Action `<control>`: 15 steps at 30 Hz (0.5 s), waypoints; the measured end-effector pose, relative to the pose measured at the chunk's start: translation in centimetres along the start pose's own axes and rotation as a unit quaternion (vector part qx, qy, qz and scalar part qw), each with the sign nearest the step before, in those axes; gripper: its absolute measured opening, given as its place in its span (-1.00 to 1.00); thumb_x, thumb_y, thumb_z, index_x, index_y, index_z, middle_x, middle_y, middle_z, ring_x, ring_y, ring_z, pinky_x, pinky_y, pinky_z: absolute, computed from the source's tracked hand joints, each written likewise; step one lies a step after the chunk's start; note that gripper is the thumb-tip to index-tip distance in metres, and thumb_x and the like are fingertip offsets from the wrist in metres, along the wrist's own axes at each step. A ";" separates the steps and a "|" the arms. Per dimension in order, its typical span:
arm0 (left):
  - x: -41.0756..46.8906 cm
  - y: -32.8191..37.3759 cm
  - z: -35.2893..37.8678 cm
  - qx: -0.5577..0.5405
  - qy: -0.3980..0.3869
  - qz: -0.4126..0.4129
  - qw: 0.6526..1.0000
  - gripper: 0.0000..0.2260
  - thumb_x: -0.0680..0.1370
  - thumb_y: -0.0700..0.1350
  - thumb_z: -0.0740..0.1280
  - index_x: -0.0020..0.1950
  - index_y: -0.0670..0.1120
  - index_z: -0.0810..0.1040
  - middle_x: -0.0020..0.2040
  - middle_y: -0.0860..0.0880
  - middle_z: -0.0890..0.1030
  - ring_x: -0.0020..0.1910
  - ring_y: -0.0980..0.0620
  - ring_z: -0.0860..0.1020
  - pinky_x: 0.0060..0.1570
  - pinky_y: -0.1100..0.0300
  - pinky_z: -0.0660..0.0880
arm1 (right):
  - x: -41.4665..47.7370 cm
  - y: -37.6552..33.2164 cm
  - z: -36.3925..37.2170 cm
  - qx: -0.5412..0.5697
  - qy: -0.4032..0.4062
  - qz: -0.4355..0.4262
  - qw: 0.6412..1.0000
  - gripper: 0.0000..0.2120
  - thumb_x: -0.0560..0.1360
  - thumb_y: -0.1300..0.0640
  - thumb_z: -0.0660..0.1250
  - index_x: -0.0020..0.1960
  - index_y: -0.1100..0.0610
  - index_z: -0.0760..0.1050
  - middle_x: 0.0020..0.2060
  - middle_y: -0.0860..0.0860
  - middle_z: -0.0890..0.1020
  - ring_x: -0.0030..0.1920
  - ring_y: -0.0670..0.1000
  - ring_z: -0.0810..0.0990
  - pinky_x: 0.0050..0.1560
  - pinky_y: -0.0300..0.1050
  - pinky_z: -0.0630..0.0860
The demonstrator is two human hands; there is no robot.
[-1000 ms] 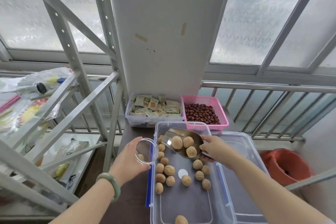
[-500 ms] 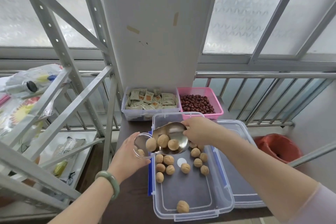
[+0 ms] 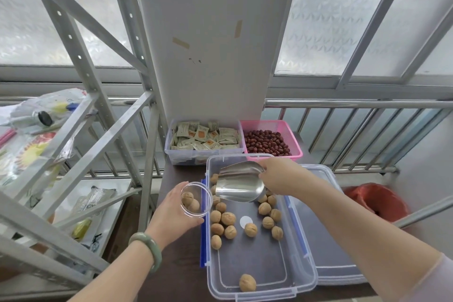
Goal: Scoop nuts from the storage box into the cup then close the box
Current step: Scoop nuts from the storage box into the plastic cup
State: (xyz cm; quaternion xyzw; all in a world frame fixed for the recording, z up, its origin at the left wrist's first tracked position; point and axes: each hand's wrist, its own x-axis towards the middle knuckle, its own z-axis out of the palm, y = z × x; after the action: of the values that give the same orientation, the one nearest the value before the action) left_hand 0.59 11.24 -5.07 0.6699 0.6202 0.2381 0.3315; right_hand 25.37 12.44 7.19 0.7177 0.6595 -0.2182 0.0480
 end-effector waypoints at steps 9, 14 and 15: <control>0.0 -0.3 0.2 -0.004 -0.002 -0.011 1.000 -0.14 0.23 -0.01 0.59 0.44 0.04 0.24 0.39 0.05 0.40 0.34 0.08 0.40 0.30 0.16 0.34 | -0.1 4.5 4.0 -0.189 -0.157 0.046 0.968 -0.67 0.49 0.41 0.15 0.21 0.38 0.52 -0.07 0.27 0.55 0.20 0.27 0.54 0.03 -0.01 0.49; 0.0 -0.4 0.2 -0.003 -0.005 -0.015 1.000 -0.16 0.20 0.01 0.59 0.41 0.08 0.27 0.33 0.05 0.45 0.28 0.08 0.44 0.26 0.15 0.39 | 0.5 5.5 6.5 -0.133 -0.149 0.120 0.972 -0.65 0.51 0.31 0.16 0.27 0.28 0.46 0.11 0.18 0.57 0.19 0.22 0.53 0.07 -0.01 0.49; 0.0 -0.4 0.2 -0.003 -0.006 -0.016 1.000 -0.15 0.20 0.01 0.59 0.41 0.08 0.28 0.32 0.06 0.46 0.27 0.08 0.45 0.26 0.14 0.40 | 0.6 5.7 7.1 -0.127 -0.140 0.110 0.976 -0.66 0.51 0.28 0.16 0.26 0.27 0.47 -0.03 0.15 0.58 0.08 0.21 0.55 -0.03 -0.07 0.47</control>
State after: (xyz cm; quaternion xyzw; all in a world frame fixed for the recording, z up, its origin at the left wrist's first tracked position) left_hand 0.48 11.22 -5.54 0.6600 0.6284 0.2306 0.3409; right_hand 29.16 9.78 -0.67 0.7364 0.5856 -0.2239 0.2544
